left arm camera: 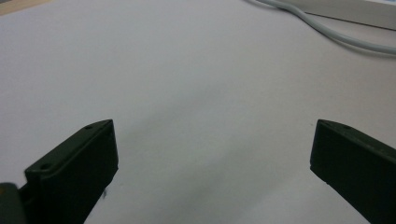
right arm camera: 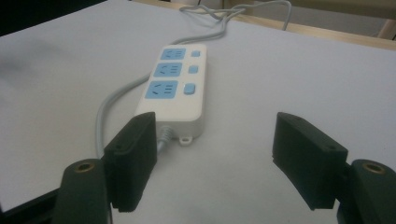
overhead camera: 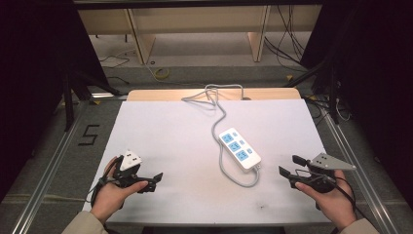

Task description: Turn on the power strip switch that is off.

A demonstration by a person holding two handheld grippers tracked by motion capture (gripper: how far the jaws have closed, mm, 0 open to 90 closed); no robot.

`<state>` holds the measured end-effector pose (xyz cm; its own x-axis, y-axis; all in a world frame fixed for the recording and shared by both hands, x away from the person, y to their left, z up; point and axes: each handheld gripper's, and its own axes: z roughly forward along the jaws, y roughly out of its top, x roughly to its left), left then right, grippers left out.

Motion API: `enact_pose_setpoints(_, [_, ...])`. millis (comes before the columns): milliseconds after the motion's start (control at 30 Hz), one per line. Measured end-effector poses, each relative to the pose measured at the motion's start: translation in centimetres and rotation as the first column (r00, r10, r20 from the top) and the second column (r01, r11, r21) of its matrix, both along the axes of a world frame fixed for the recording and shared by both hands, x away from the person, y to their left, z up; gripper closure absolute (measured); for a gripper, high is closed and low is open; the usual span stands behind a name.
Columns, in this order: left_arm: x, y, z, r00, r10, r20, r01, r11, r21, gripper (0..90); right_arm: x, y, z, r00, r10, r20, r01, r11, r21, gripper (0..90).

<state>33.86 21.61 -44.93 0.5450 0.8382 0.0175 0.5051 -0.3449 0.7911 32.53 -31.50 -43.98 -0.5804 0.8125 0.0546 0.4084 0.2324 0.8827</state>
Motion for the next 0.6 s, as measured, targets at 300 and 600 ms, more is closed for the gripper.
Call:
enact_pose_setpoints(300, [-0.09,-0.11,0.02,0.9999,0.011,0.003,-0.011,0.9999,0.011,4.2,0.01,0.17,0.18,0.9999,0.002,-0.010,-0.003,1.000,-0.025,46.3])
enact_pose_setpoints(600, [-0.14,-0.28,0.04,0.9999,0.008,0.007,-0.009,0.9995,0.029,6.4,-0.11,0.28,0.95,1.0000,-0.004,-0.006,0.004,0.999,-0.049,83.5])
